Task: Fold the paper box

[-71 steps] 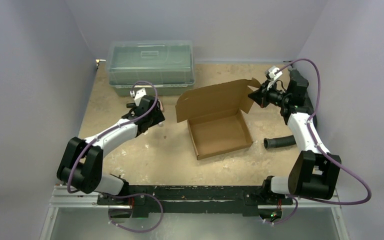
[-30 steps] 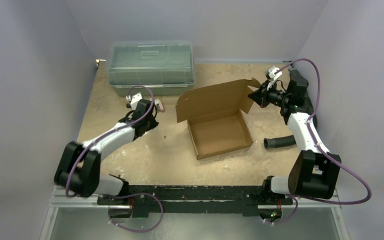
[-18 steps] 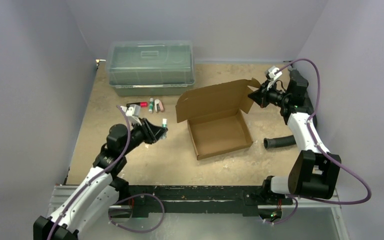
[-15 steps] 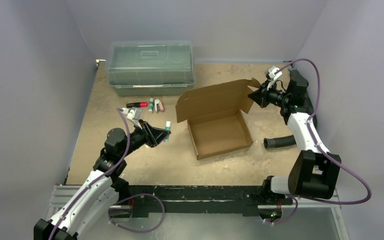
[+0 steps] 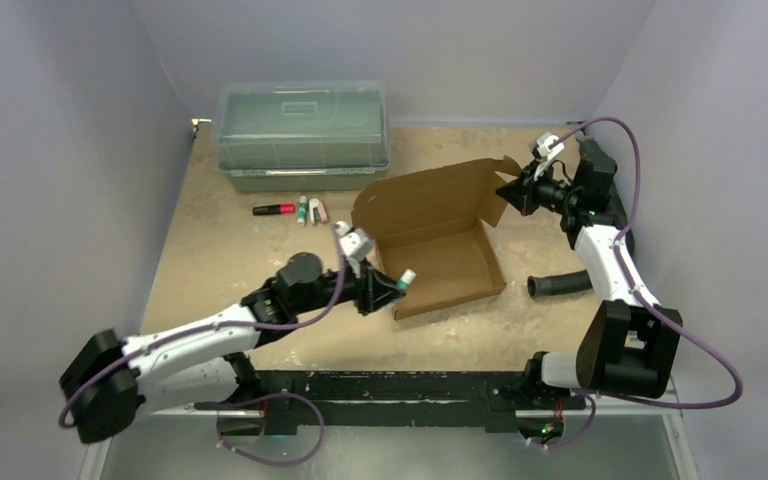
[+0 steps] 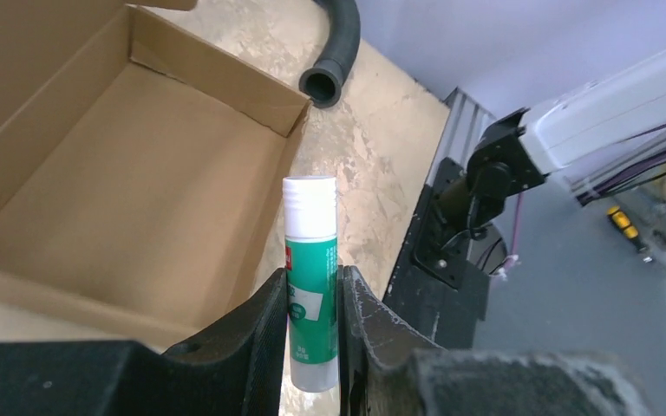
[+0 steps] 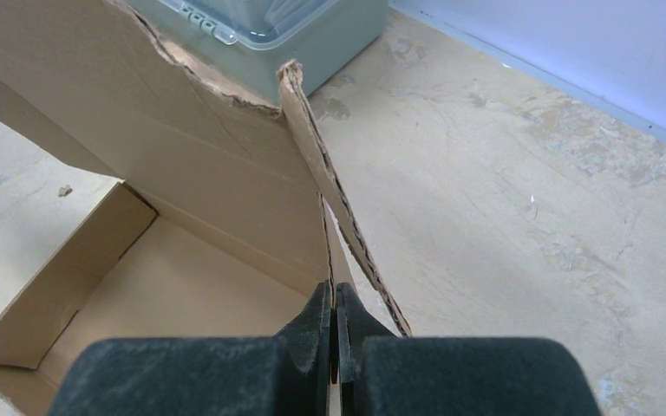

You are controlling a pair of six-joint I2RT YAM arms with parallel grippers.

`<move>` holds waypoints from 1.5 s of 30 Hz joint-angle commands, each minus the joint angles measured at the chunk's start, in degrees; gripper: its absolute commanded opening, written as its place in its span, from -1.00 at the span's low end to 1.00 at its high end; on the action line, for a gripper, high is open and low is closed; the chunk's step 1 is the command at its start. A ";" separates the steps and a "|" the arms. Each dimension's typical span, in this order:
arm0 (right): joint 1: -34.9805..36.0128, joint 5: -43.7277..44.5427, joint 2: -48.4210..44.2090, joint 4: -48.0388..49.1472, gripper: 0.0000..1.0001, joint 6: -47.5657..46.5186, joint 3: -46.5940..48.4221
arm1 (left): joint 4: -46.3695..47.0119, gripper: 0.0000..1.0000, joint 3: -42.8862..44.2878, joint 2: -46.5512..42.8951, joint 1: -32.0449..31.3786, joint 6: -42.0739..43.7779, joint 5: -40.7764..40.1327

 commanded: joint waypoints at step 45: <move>-0.17 -1.75 -0.15 0.63 -1.00 -0.51 0.39 | -22.98 0.20 8.08 8.24 31.08 -3.03 -28.09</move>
